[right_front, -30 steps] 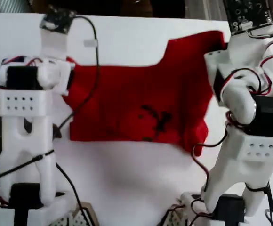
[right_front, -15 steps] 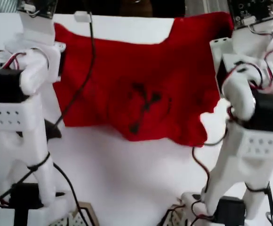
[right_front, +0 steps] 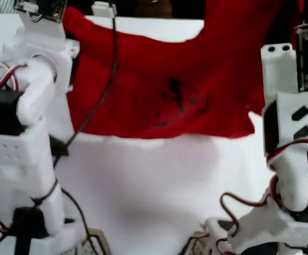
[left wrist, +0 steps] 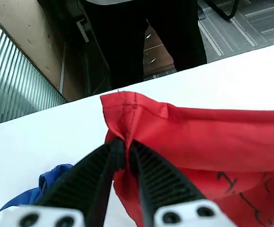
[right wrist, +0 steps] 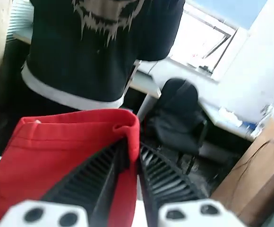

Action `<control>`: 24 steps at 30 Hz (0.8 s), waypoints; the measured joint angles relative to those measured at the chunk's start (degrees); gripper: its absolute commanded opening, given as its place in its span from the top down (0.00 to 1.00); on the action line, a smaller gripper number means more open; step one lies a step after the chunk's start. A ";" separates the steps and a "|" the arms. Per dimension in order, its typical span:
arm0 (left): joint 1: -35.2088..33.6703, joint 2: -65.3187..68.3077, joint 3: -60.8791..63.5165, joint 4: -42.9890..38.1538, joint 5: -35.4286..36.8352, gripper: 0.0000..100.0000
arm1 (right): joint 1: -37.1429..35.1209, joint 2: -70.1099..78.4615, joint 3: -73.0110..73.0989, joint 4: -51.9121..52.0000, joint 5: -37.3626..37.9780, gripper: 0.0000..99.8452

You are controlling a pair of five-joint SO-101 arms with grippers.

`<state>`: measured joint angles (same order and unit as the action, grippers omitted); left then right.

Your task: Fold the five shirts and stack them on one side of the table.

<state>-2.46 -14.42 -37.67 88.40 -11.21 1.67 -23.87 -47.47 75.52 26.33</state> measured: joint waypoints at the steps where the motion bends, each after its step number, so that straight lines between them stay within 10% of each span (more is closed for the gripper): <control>1: 0.00 -0.09 -0.18 0.00 0.00 0.98 | 0.09 0.00 0.00 -0.44 0.53 0.98; 24: -1.76 -13.98 -4.57 3.69 0.00 0.98 | 0.09 -8.79 -2.20 -0.35 0.26 0.98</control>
<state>-4.22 -28.40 -42.24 92.09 -11.21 1.76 -32.66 -49.67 75.16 26.59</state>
